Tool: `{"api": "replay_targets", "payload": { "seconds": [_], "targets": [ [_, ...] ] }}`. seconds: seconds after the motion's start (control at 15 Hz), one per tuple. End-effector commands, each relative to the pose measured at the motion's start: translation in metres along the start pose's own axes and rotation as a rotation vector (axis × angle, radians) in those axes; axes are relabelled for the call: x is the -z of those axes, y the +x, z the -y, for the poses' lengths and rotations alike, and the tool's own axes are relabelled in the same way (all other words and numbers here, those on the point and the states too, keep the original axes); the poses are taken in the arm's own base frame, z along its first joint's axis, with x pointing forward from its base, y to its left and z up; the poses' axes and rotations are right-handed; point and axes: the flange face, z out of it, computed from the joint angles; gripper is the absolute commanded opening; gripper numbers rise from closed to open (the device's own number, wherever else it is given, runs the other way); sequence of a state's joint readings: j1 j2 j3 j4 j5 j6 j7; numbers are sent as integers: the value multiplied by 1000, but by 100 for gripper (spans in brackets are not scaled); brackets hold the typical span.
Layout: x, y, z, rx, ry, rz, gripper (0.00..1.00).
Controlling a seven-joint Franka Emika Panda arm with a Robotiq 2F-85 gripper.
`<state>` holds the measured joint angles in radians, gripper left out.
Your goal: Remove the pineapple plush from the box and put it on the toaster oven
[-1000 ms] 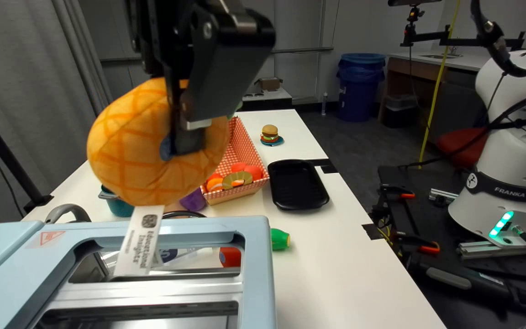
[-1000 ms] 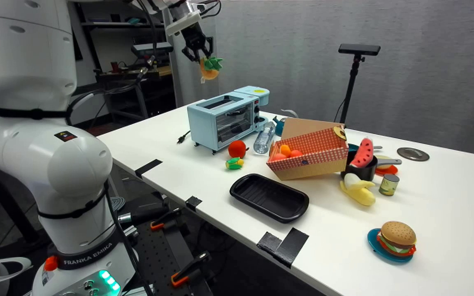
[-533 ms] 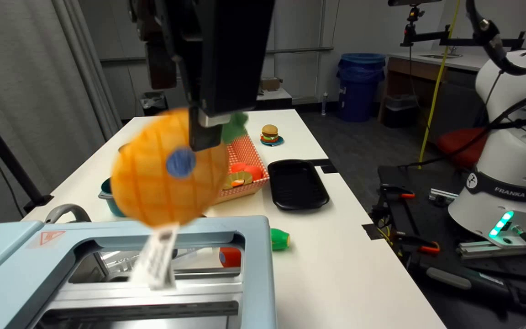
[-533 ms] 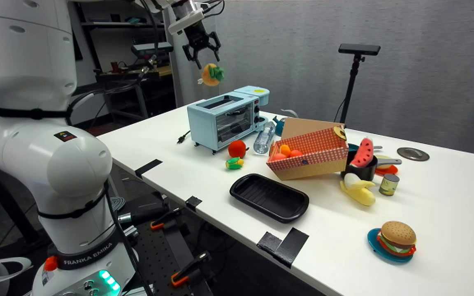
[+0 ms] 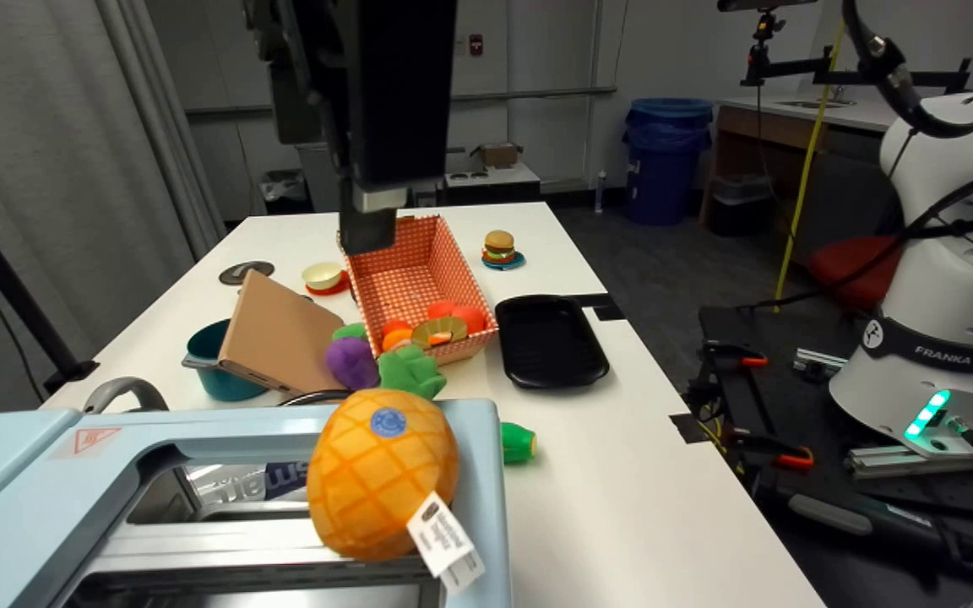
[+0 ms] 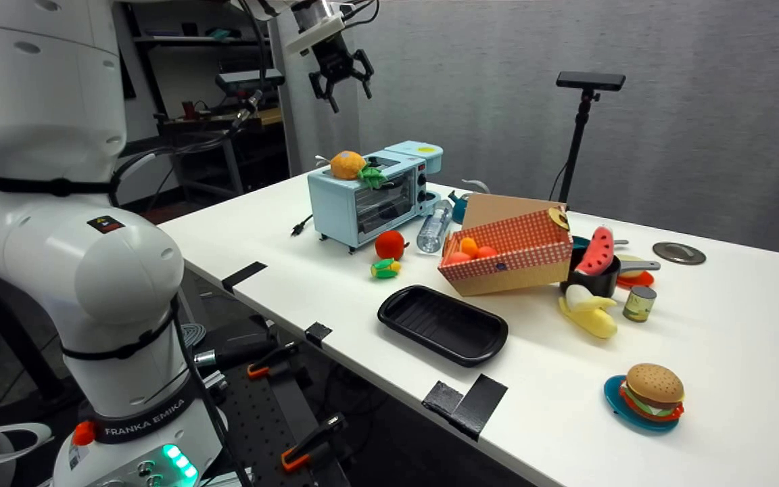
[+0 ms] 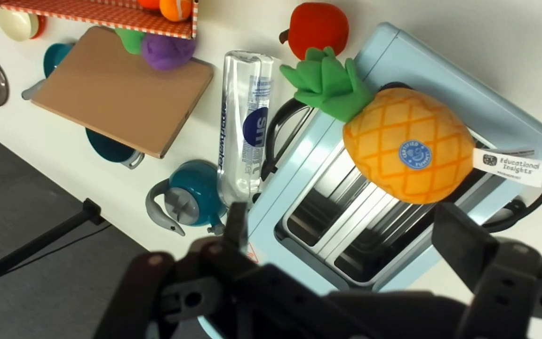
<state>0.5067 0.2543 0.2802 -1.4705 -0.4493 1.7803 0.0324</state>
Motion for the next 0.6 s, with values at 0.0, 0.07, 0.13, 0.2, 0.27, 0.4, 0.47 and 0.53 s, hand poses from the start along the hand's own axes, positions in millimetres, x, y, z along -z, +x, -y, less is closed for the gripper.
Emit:
{"api": "replay_targets", "payload": {
  "seconds": [0.0,0.07,0.13,0.2,0.27,0.4,0.47,0.53],
  "targets": [
    [7,2,-3,-27,-6,26,100],
    [1,0,0,-4,0,8,100],
    [1,0,-1,-7,0,11,100],
    [2,0,-1,-9,0,11,100],
    [2,0,-1,-10,0,10,100],
    [2,0,-1,-10,0,10,100],
    [2,1,-1,-10,0,10,100],
    [2,1,-1,-10,0,10,100]
  ]
}}
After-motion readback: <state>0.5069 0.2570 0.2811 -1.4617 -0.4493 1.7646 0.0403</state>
